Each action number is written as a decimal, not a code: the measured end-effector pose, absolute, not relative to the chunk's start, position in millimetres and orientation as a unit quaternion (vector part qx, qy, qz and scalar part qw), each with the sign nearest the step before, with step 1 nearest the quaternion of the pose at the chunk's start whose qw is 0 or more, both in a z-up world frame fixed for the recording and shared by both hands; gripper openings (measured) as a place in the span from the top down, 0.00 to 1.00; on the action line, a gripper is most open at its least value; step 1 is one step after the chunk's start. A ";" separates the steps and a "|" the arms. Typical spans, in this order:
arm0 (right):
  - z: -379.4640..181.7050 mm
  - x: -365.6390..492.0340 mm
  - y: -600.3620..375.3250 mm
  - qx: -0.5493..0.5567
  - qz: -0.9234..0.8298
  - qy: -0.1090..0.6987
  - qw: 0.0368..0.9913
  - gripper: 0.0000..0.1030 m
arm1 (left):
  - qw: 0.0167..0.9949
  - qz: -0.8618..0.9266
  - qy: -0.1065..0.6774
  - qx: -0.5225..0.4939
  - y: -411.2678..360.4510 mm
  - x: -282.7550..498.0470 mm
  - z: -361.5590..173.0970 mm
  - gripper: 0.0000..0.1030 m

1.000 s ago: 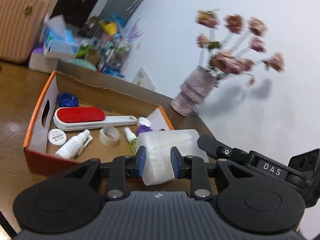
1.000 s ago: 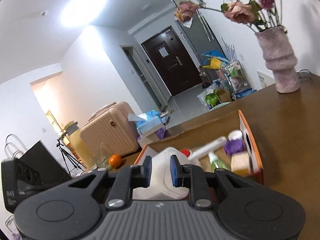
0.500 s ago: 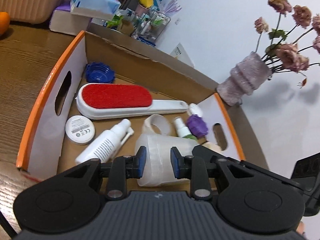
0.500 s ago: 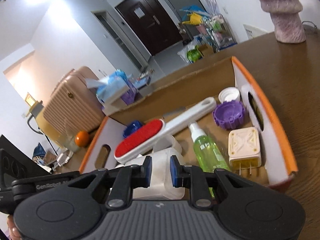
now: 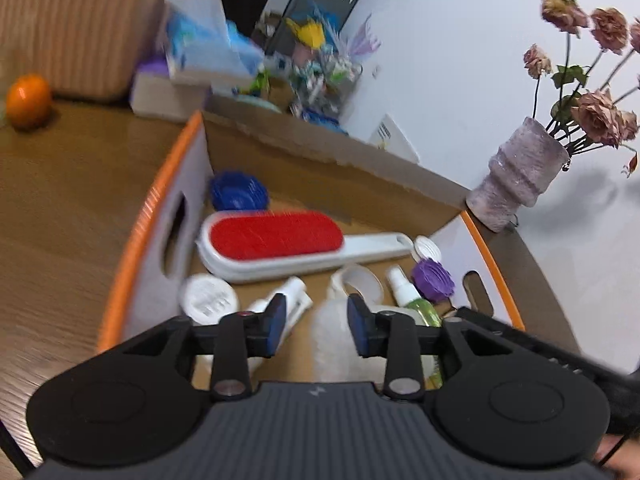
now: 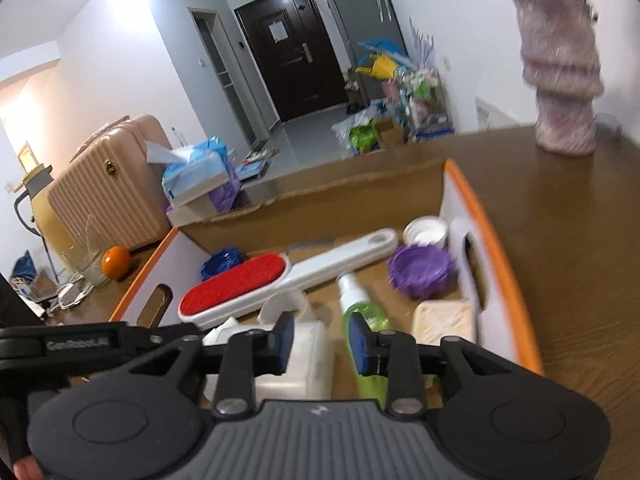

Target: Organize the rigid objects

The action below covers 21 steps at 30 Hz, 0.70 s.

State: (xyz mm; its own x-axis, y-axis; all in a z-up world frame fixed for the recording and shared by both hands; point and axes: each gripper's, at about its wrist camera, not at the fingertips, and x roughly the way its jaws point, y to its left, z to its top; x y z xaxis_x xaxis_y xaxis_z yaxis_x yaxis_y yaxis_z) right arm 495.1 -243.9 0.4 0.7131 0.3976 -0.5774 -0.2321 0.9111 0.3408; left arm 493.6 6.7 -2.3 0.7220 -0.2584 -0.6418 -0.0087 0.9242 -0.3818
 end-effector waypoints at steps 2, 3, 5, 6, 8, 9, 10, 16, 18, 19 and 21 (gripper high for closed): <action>13.7 486.0 -246.5 0.093 0.165 0.324 0.927 0.66 | 0.926 -0.062 0.346 -0.140 5.2 481.9 9.7 0.55; 20.1 481.7 -248.0 0.081 0.162 0.317 0.931 0.59 | 0.931 -0.057 0.339 -0.123 4.2 476.7 15.2 0.53; 32.8 470.8 -251.4 0.059 0.160 0.305 0.937 0.49 | 0.939 -0.053 0.327 -0.090 2.1 464.9 24.4 0.52; 38.2 465.8 -252.9 0.050 0.158 0.298 0.940 0.46 | 0.942 -0.051 0.322 -0.078 1.8 459.1 28.8 0.49; 48.1 454.2 -254.6 0.025 0.153 0.287 0.945 0.45 | 0.947 -0.044 0.314 -0.058 1.4 448.4 35.2 0.48; 52.2 448.1 -254.7 0.011 0.149 0.282 0.948 0.43 | 0.949 -0.038 0.308 -0.049 1.0 442.5 38.2 0.47; 55.8 442.0 -254.7 -0.002 0.145 0.277 0.950 0.40 | 0.952 -0.031 0.301 -0.041 1.0 436.2 41.1 0.43; 62.8 402.3 -254.7 -0.056 0.133 0.225 0.964 0.16 | 0.978 -0.013 0.206 0.026 -4.2 391.1 45.0 0.09; 59.3 386.3 -255.2 -0.072 0.126 0.182 0.973 0.11 | 0.982 -0.020 0.186 0.018 -3.4 378.2 43.8 0.07; 56.5 380.0 -255.1 -0.077 0.121 0.160 0.977 0.05 | 0.985 -0.024 0.173 0.007 -2.9 371.0 43.4 0.05; 50.3 369.3 -257.3 -0.077 0.114 0.126 0.982 0.01 | 0.990 -0.021 0.143 0.002 -4.2 358.2 41.2 0.04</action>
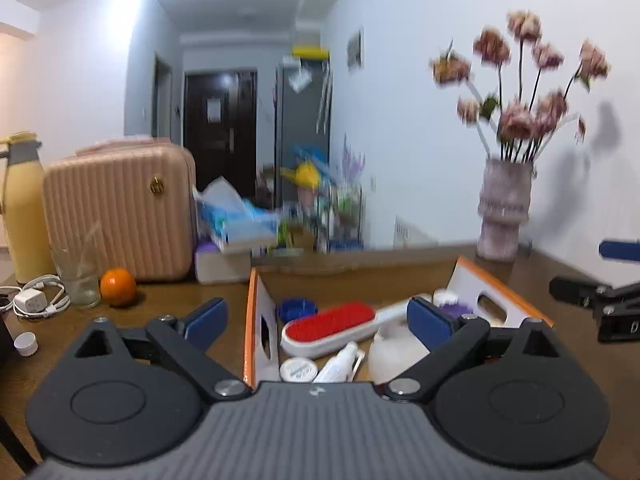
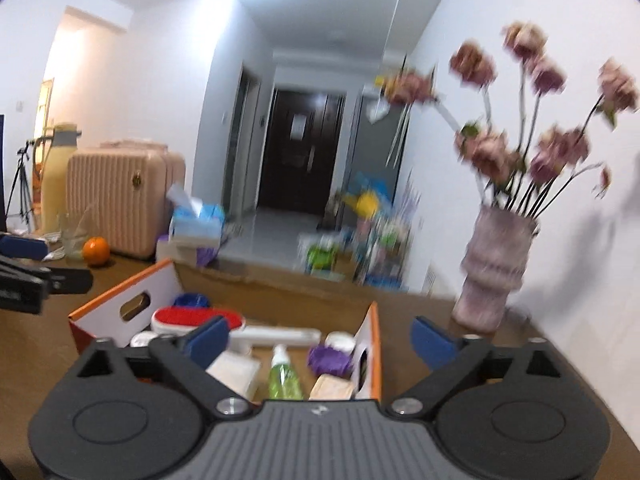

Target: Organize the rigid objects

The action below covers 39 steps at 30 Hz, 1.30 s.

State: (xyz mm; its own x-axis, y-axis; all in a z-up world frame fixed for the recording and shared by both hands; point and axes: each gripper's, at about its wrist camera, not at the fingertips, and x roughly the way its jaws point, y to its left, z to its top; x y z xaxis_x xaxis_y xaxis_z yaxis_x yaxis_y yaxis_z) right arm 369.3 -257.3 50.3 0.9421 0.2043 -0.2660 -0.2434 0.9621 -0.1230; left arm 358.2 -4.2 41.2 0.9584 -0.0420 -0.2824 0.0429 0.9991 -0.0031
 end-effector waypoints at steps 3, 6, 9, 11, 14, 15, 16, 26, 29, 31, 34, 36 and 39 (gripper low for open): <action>43.1 358.3 -263.6 -0.051 0.113 0.112 0.986 0.01 | 0.992 -0.021 0.122 0.013 -8.9 343.5 38.5 0.04; 42.0 350.7 -268.1 -0.029 0.111 0.116 0.987 0.01 | 0.993 -0.025 0.119 0.011 -11.5 332.3 38.5 0.02; 43.8 342.2 -269.8 -0.027 0.104 0.116 0.987 0.01 | 0.994 -0.026 0.109 0.013 -14.3 322.4 39.6 0.02; 46.1 335.7 -270.5 -0.022 0.101 0.115 0.988 0.01 | 0.994 -0.027 0.107 0.015 -16.5 316.1 39.6 0.02; 48.0 323.0 -270.0 -0.023 0.100 0.110 0.989 0.01 | 0.994 -0.031 0.102 0.018 -16.6 301.5 39.1 0.02; 48.5 318.6 -269.5 -0.026 0.100 0.109 0.989 0.01 | 0.994 -0.032 0.098 0.019 -15.2 295.0 39.2 0.02; 48.7 312.9 -268.9 -0.028 0.100 0.110 0.988 0.01 | 0.995 -0.033 0.092 0.018 -13.7 285.6 39.2 0.02; 22.5 225.3 -271.2 0.012 0.091 0.135 0.986 0.00 | 0.994 -0.054 0.096 0.001 9.4 194.8 23.2 0.00; 11.5 192.0 -271.2 0.034 0.079 0.134 0.987 0.00 | 0.991 -0.059 0.117 -0.002 17.5 170.0 15.6 0.00; 4.2 168.3 -268.0 0.036 0.067 0.126 0.989 0.00 | 0.991 -0.063 0.117 -0.005 24.6 152.1 9.0 0.00; -6.2 134.7 -261.1 0.032 0.052 0.123 0.991 0.00 | 0.991 -0.053 0.126 0.010 26.7 127.7 -1.6 0.00; -9.6 117.1 -255.2 0.024 0.049 0.132 0.990 0.00 | 0.991 -0.057 0.116 0.027 26.7 106.7 -8.0 0.00; -15.7 88.6 -240.7 -0.011 0.050 0.138 0.989 0.00 | 0.993 -0.041 0.099 0.041 29.5 76.4 -18.2 0.00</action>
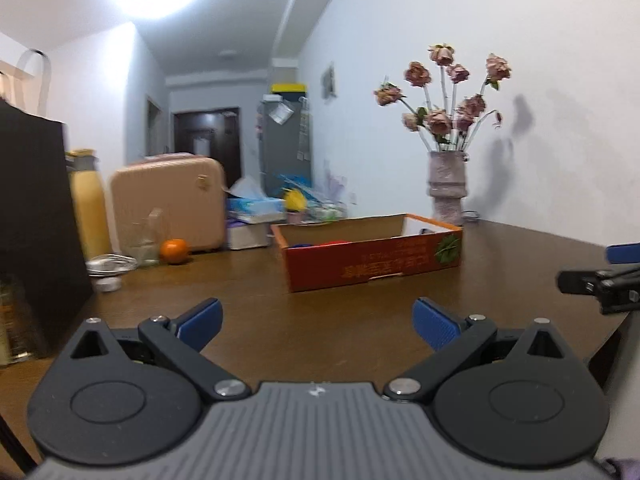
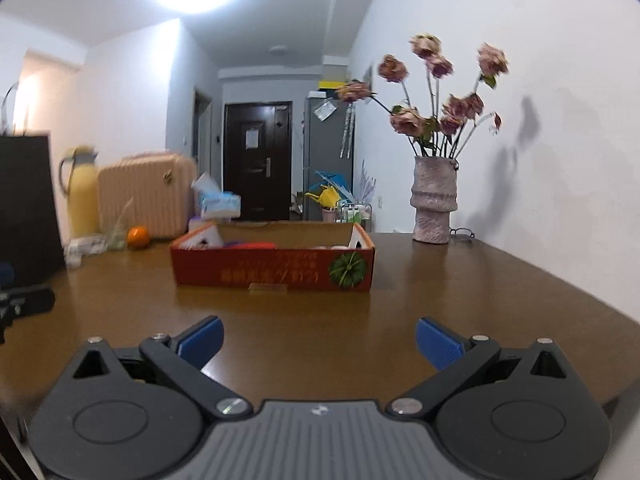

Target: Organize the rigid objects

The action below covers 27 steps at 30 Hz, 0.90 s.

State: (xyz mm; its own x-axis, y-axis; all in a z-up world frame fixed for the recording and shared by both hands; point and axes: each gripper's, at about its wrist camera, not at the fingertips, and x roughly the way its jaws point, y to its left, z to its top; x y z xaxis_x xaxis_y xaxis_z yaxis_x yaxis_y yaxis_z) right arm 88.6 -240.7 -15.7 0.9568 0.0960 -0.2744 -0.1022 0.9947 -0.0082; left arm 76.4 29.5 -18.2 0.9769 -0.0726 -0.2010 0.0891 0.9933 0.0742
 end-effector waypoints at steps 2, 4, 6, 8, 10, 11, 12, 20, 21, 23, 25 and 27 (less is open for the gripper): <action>-22.3 66.0 -230.7 -0.023 0.050 0.140 0.989 0.00 | 0.994 -0.033 0.097 0.032 30.9 54.6 -22.2 0.00; -26.6 44.9 -222.4 -0.014 0.041 0.141 0.989 0.00 | 0.995 -0.042 0.089 0.026 30.4 34.2 -23.2 0.00; -26.3 25.1 -215.9 -0.002 0.044 0.136 0.990 0.00 | 0.995 -0.047 0.082 0.039 24.7 20.0 -22.0 0.00; -23.7 5.9 -209.4 0.007 0.043 0.122 0.992 0.00 | 0.994 -0.056 0.072 0.054 19.7 8.2 -19.7 0.00; -20.9 -5.8 -204.4 0.002 0.053 0.107 0.993 0.00 | 0.995 -0.055 0.061 0.060 16.7 3.6 -16.9 0.00; -20.0 -8.2 -201.8 -0.005 0.058 0.102 0.993 0.00 | 0.995 -0.051 0.057 0.060 15.4 3.0 -15.7 0.00; -19.5 -8.2 -200.9 -0.009 0.060 0.101 0.993 0.00 | 0.995 -0.049 0.056 0.059 15.4 2.6 -15.7 0.00; -17.9 -6.1 -208.5 0.010 0.047 0.108 0.993 0.00 | 0.995 -0.053 0.060 0.058 14.6 2.5 -16.5 0.00; -17.2 -4.3 -209.0 0.009 0.047 0.107 0.993 0.00 | 0.995 -0.053 0.060 0.058 15.0 2.8 -16.1 0.00; -16.4 -3.8 -207.9 0.006 0.047 0.107 0.993 0.00 | 0.995 -0.052 0.061 0.057 15.1 3.2 -16.2 0.00; -16.7 -2.7 -207.4 0.004 0.048 0.108 0.993 0.00 | 0.995 -0.052 0.063 0.055 16.0 3.7 -15.7 0.00; -16.5 -3.8 -207.8 0.005 0.049 0.108 0.993 0.00 | 0.995 -0.051 0.063 0.054 16.5 3.9 -15.9 0.00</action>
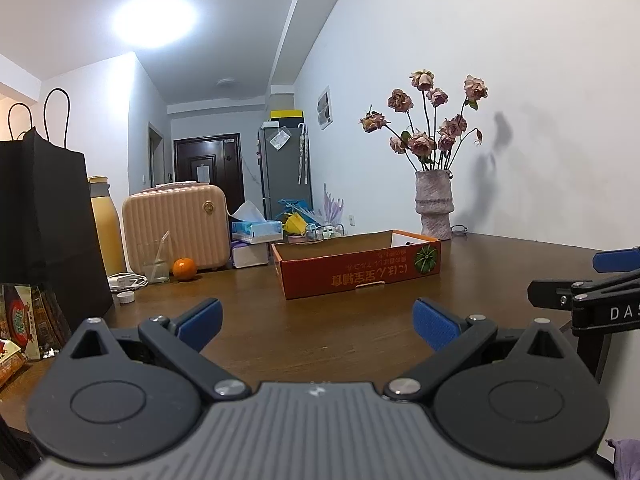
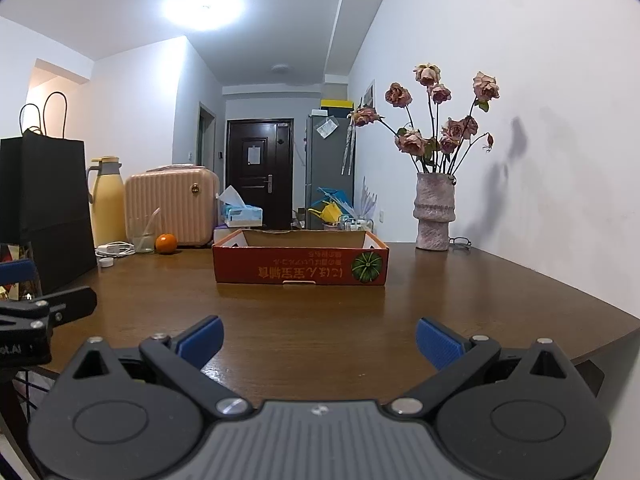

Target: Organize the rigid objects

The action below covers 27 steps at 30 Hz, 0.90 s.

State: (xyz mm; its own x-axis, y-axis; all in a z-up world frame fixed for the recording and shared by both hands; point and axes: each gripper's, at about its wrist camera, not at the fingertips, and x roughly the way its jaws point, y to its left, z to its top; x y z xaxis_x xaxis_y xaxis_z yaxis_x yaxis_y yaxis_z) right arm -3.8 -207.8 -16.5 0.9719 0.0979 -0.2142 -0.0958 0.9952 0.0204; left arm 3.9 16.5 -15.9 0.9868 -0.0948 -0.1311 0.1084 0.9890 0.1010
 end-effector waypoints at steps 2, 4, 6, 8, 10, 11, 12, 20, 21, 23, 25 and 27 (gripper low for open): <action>-15.9 -4.0 -208.3 0.006 0.047 0.106 0.993 0.00 | 0.995 -0.052 0.063 0.054 16.5 4.3 -16.0 0.00; -15.1 -4.6 -208.9 0.007 0.045 0.103 0.994 0.00 | 0.995 -0.051 0.064 0.053 17.2 4.5 -16.1 0.00; -15.2 -5.1 -208.8 0.007 0.043 0.101 0.994 0.00 | 0.995 -0.050 0.065 0.053 17.6 4.1 -16.4 0.00; -15.4 -5.2 -207.8 0.004 0.045 0.101 0.994 0.00 | 0.995 -0.048 0.063 0.052 18.1 4.0 -15.9 0.00; -15.3 -4.9 -206.7 0.001 0.046 0.101 0.994 0.00 | 0.996 -0.046 0.061 0.052 18.2 3.6 -15.5 0.00; -15.2 -5.4 -206.7 0.001 0.046 0.100 0.994 0.00 | 0.996 -0.046 0.060 0.052 18.2 3.4 -15.4 0.00; -14.9 -5.3 -206.8 0.001 0.046 0.099 0.994 0.00 | 0.996 -0.046 0.060 0.052 18.5 3.5 -15.7 0.00; -15.3 -2.6 -209.5 0.008 0.044 0.105 0.993 0.00 | 0.995 -0.055 0.062 0.056 16.1 2.3 -15.9 0.00; -15.4 -2.6 -209.6 0.009 0.044 0.106 0.993 0.00 | 0.995 -0.056 0.062 0.057 15.8 2.3 -16.2 0.00; -15.7 -2.6 -208.8 0.007 0.045 0.107 0.993 0.00 | 0.995 -0.058 0.062 0.059 15.3 2.1 -16.5 0.00; -16.2 -2.5 -207.9 0.006 0.047 0.108 0.993 0.00 | 0.995 -0.058 0.062 0.058 16.3 2.7 -16.4 0.00; -15.9 -2.8 -208.1 0.006 0.047 0.107 0.993 0.00 | 0.995 -0.057 0.062 0.058 16.5 3.0 -16.4 0.00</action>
State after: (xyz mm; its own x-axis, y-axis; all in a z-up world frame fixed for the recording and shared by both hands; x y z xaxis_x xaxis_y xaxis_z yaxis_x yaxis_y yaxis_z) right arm -2.8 -208.1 -15.9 0.9728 0.0937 -0.2117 -0.0911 0.9956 0.0220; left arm 3.0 16.5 -16.4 0.9857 -0.1064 -0.1304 0.1208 0.9868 0.1076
